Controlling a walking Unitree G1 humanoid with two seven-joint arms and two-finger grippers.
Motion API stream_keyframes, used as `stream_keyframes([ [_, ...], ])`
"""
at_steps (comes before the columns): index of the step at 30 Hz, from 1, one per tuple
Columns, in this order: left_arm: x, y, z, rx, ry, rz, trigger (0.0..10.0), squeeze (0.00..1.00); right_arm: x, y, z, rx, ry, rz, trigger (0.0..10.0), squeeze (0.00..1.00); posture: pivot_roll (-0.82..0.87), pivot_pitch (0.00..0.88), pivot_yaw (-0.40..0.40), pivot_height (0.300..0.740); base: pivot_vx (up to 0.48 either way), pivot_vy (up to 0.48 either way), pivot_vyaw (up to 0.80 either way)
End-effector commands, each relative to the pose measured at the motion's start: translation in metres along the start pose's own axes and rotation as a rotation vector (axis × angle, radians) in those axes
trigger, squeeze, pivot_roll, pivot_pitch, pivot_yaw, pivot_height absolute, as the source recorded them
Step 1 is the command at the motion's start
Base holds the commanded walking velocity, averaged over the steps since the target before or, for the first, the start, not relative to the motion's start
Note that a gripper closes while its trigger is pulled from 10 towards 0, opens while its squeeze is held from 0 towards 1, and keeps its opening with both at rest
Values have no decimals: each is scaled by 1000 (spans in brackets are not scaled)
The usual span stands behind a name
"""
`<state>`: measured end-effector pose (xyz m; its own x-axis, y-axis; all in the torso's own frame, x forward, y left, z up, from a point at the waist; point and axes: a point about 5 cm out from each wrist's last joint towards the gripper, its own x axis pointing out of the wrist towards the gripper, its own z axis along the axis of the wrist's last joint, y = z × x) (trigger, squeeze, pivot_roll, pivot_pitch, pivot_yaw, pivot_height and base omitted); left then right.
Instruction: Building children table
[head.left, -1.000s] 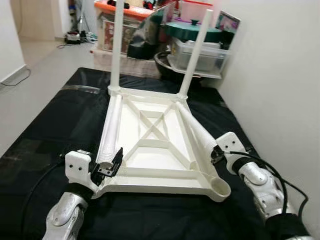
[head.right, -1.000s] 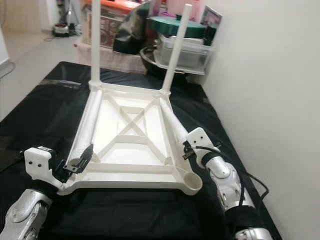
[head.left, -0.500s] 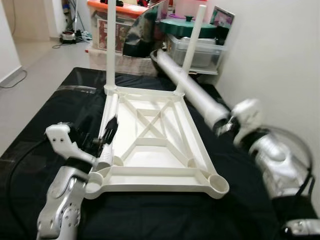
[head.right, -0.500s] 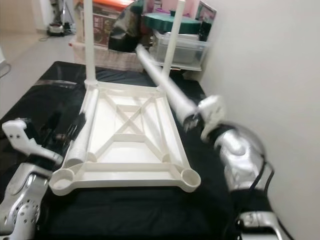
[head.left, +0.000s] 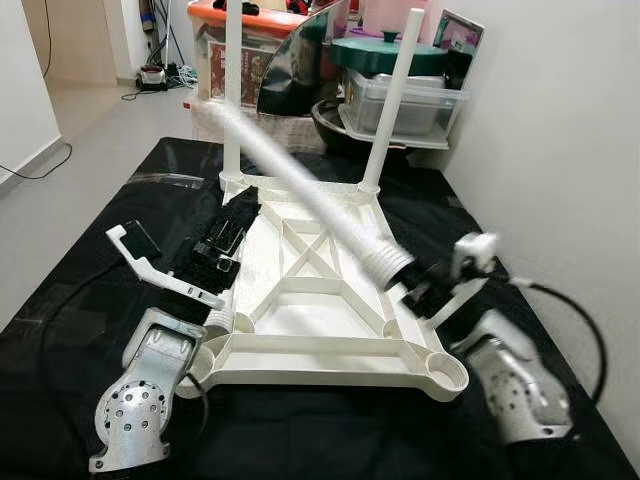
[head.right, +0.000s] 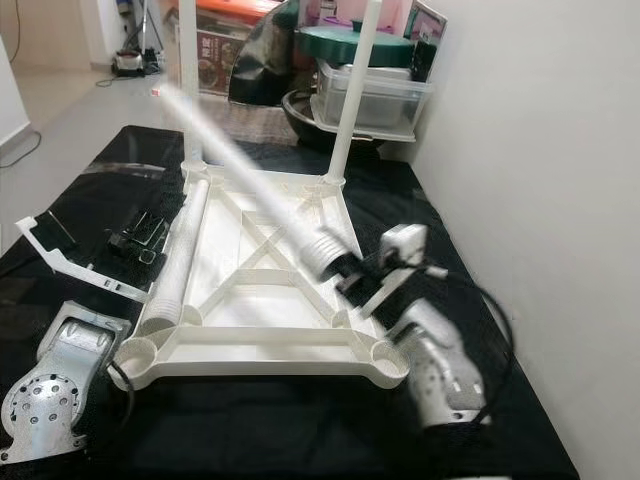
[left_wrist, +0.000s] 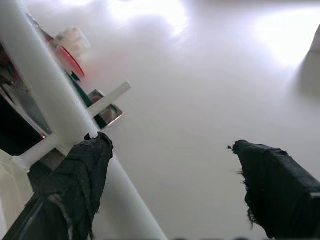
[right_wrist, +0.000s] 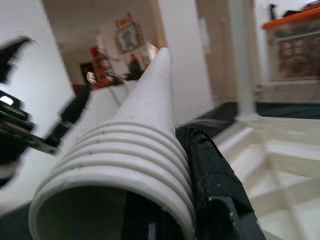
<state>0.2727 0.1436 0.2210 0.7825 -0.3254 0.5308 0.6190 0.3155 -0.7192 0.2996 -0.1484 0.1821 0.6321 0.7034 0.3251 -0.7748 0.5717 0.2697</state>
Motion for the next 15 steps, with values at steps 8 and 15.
stream_keyframes([
  [8,-14,13,-2,-90,13,75,10000,0,-2,11,1,134,-6,125,0,55,86,0,-137,740,0,0,0],
  [15,-15,15,2,-105,15,78,10000,0,-9,22,-8,183,74,241,0,59,83,0,-136,740,0,0,0],
])
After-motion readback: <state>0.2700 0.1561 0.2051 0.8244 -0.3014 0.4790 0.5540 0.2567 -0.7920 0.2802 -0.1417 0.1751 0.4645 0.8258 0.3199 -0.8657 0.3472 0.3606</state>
